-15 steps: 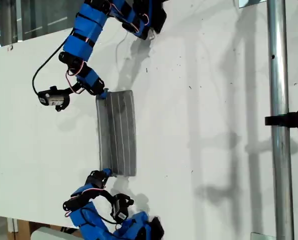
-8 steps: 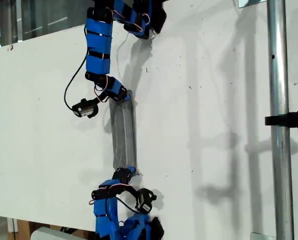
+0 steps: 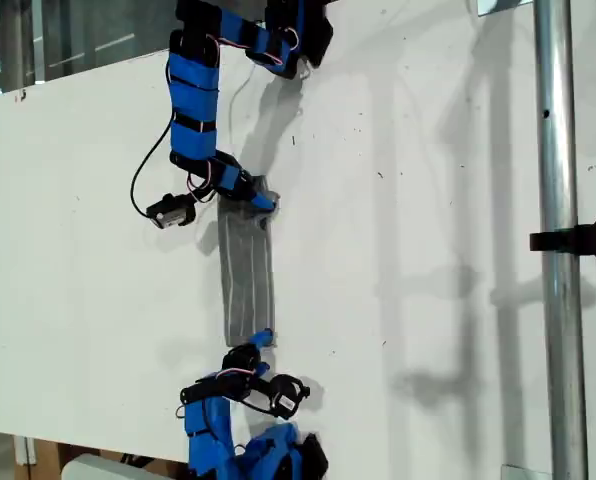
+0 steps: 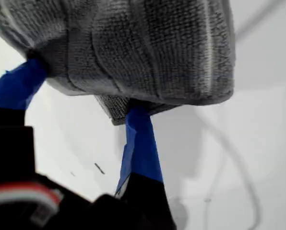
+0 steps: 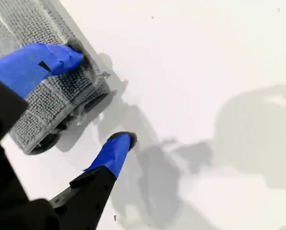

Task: Grasp corners of a towel and fold twice.

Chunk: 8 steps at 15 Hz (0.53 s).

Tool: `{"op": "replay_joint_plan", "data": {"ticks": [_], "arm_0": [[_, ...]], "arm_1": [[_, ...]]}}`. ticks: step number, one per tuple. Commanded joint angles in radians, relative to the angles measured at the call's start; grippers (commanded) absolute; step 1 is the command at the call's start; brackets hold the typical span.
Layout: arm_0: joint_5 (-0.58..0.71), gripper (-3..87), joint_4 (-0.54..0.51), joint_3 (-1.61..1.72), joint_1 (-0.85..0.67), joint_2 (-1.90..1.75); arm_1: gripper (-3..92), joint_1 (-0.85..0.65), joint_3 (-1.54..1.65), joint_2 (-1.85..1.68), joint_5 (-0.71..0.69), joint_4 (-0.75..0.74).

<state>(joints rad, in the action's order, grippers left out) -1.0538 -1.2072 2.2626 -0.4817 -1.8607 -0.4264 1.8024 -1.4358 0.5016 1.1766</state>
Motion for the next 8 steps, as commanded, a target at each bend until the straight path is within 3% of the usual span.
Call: {"op": "replay_joint_plan", "data": {"ticks": [1,3,6,8], "arm_0": [[-0.084,32.4,-0.083,0.04,0.098,-0.339],[-0.166,26.9,-0.163,0.126,0.186,-0.759],[-0.273,19.4,-0.133,0.357,0.345,-1.413],[-0.291,18.1,-0.114,0.377,0.37,-1.465]], "arm_1": [[38.3,0.011,0.049,-0.333,0.041,0.104],[37.4,-0.02,0.192,-0.624,0.12,0.164],[38.3,-0.135,0.485,-0.916,0.247,0.16],[39.1,-0.189,0.692,-1.124,0.385,0.069]]}}
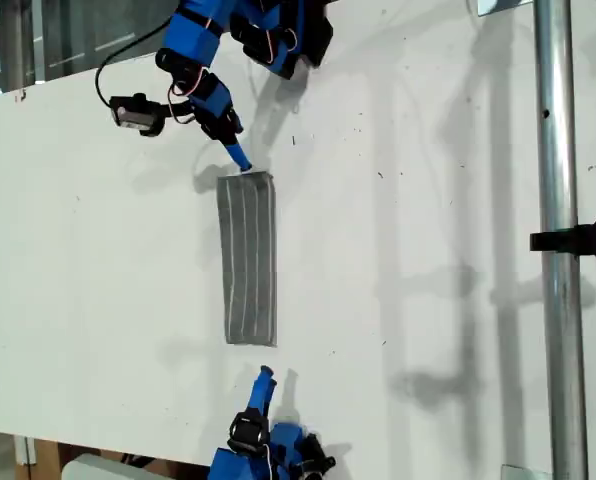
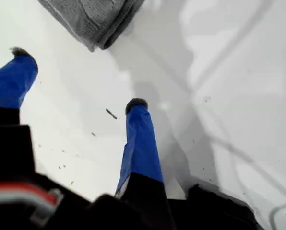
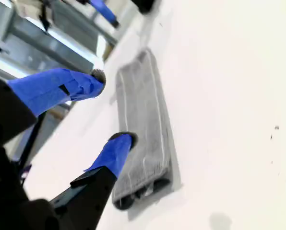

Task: Grasp corners of a towel and fold twice.

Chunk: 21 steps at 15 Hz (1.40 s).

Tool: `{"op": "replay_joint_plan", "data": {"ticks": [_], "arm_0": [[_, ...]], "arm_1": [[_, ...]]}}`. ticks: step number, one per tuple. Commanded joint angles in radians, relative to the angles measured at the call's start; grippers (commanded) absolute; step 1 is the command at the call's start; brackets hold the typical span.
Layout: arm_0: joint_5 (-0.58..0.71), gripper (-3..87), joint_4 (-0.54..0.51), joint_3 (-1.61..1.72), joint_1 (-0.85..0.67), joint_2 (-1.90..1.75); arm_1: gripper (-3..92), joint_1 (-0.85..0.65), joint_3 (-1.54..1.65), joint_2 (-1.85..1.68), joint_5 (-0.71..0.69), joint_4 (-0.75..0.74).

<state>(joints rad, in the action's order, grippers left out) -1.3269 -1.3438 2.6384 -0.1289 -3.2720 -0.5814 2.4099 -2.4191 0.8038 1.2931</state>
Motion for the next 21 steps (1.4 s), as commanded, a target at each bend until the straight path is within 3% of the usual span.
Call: {"op": "replay_joint_plan", "data": {"ticks": [1,3,5,10,13,17,19,21], "arm_0": [[-0.037,17.3,0.091,0.052,0.037,-0.077],[-0.089,7.9,0.278,0.288,0.098,-0.202],[-0.112,0.1,0.348,0.417,0.126,-0.201],[-0.173,0.0,0.227,0.474,0.141,-0.202],[-0.198,0.0,0.199,0.476,0.147,-0.202],[-0.207,0.4,0.183,0.476,0.147,-0.202],[-0.213,0.4,0.175,0.474,0.152,-0.202],[-0.21,0.7,0.173,0.472,0.152,-0.202]], "arm_1": [[39.7,-0.057,0.156,-0.23,0.138,-0.058],[40.3,-0.064,0.202,-0.279,0.206,-0.069],[43.3,-0.066,0.21,-0.219,0.212,-0.155],[42.8,-0.011,0.017,0.486,0.236,-0.588],[43.1,0.049,-0.216,0.764,0.258,-0.676],[31.9,0.123,-0.382,0.962,0.285,-0.888],[-0.2,0.103,-0.365,0.897,0.305,-0.792],[-0.2,0.067,-0.265,0.643,0.296,-0.565]]}}
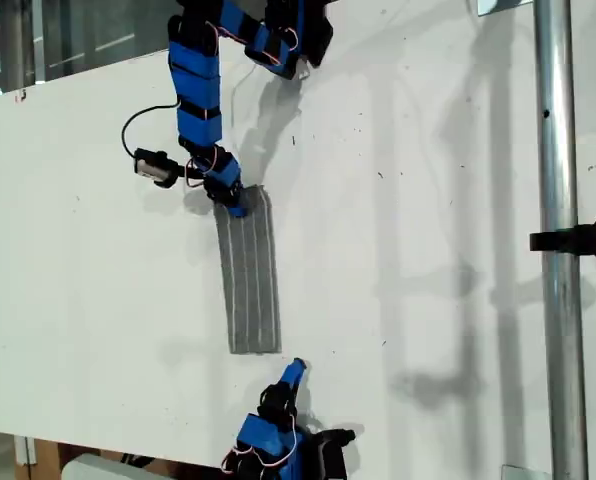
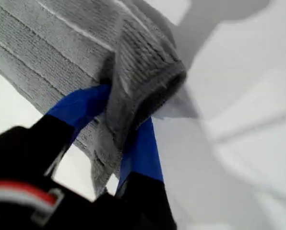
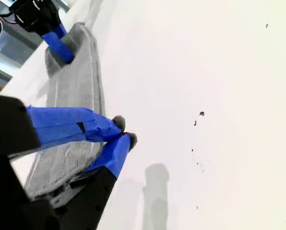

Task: Grasp corners of a towel and fold twice.

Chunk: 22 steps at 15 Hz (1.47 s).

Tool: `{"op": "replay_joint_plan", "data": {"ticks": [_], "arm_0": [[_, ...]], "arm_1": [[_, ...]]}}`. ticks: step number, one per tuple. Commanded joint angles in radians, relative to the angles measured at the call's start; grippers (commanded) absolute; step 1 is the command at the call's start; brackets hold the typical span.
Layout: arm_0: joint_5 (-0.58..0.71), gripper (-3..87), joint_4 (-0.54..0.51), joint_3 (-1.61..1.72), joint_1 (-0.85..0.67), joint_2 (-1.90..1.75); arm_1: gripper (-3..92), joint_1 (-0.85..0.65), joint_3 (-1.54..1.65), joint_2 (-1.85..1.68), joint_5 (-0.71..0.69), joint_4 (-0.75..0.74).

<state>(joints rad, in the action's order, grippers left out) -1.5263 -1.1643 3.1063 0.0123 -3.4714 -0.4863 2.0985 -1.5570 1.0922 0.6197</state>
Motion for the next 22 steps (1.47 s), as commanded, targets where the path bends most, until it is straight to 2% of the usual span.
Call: {"op": "replay_joint_plan", "data": {"ticks": [1,4,5,6,7,8,10,12,16,20,22], "arm_0": [[-0.005,1.0,-0.006,0.005,0.008,-0.003],[0.017,1.4,-0.002,0.005,-0.008,-0.003],[0.023,1.5,-0.002,0.006,-0.012,-0.003],[0.026,1.5,-0.002,0.008,-0.015,-0.003],[0.028,1.5,-0.002,0.008,-0.015,-0.003],[0.028,1.6,-0.002,0.008,-0.017,-0.003],[0.028,1.6,0.0,0.006,-0.015,-0.003],[0.018,1.6,0.0,0.005,-0.009,-0.003],[0.012,1.6,0.003,0.008,-0.011,-0.003],[0.015,1.6,-0.002,0.009,-0.014,-0.003],[0.017,1.8,-0.002,0.009,-0.015,-0.003]], "arm_1": [[-0.2,-0.051,0.126,-0.416,0.006,0.242],[-0.2,-0.12,0.224,-0.937,0.012,0.756],[-0.2,-0.124,0.227,-1.043,0.025,0.864],[-0.2,-0.106,0.227,-1.088,0.043,0.91],[-0.2,-0.061,0.23,-1.083,0.057,0.854],[-0.3,-0.015,0.212,-1.003,0.061,0.733],[-0.3,0.055,0.098,-0.71,0.055,0.463],[-0.3,0.084,-0.072,-0.416,0.038,0.302],[-0.3,0.121,-0.311,-0.055,0.02,0.132],[0.2,0.144,-0.336,0.005,0.008,-0.025],[24.2,0.156,-0.345,-0.021,0.008,-0.069]]}}
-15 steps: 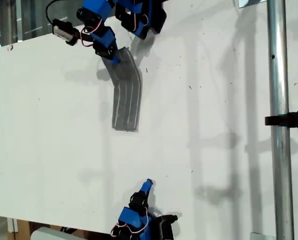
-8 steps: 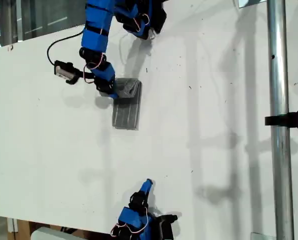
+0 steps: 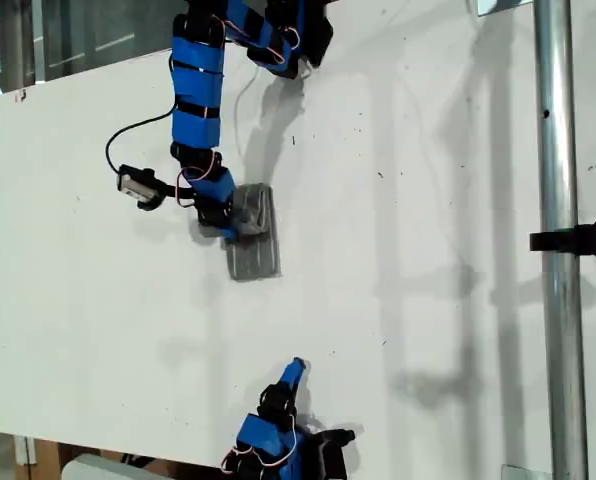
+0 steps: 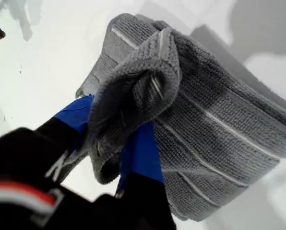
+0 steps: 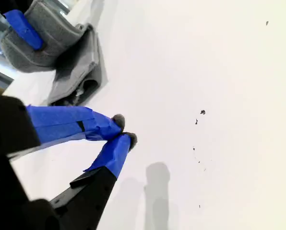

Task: Grasp corners of a towel and fold twice.

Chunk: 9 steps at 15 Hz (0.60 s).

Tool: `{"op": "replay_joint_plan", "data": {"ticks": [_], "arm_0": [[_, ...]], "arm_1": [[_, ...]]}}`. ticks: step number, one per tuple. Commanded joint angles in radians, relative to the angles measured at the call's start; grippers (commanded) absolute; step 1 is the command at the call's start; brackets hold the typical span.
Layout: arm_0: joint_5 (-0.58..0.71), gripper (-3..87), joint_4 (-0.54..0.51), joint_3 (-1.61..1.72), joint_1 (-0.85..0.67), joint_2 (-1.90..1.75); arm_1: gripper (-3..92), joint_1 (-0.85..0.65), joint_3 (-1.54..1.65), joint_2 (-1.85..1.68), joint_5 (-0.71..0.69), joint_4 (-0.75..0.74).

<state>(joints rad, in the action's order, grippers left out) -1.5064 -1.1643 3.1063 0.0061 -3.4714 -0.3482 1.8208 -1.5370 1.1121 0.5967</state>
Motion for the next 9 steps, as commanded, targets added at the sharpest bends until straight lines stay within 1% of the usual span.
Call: {"op": "replay_joint_plan", "data": {"ticks": [1,2,5,6,8,9], "arm_0": [[-0.003,1.9,-0.002,0.009,-0.011,-0.003],[-0.002,2.2,-0.005,0.011,-0.014,-0.003],[0.003,2.3,-0.003,0.011,-0.02,-0.003],[0.003,2.5,-0.003,0.011,-0.021,-0.003],[-0.003,2.7,-0.026,0.011,-0.028,-0.003],[-0.063,4.2,-0.083,0.011,-0.037,-0.003]], "arm_1": [[19.2,0.028,-0.029,-0.094,-0.012,-0.147],[12.7,0.034,-0.026,-0.129,-0.012,-0.213],[11.8,0.052,-0.063,-0.255,-0.012,-0.272],[11.8,0.055,-0.063,-0.328,-0.012,-0.259],[11.7,0.025,0.0,-0.523,-0.014,-0.052],[4.7,-0.003,0.092,-0.637,-0.061,0.077]]}}
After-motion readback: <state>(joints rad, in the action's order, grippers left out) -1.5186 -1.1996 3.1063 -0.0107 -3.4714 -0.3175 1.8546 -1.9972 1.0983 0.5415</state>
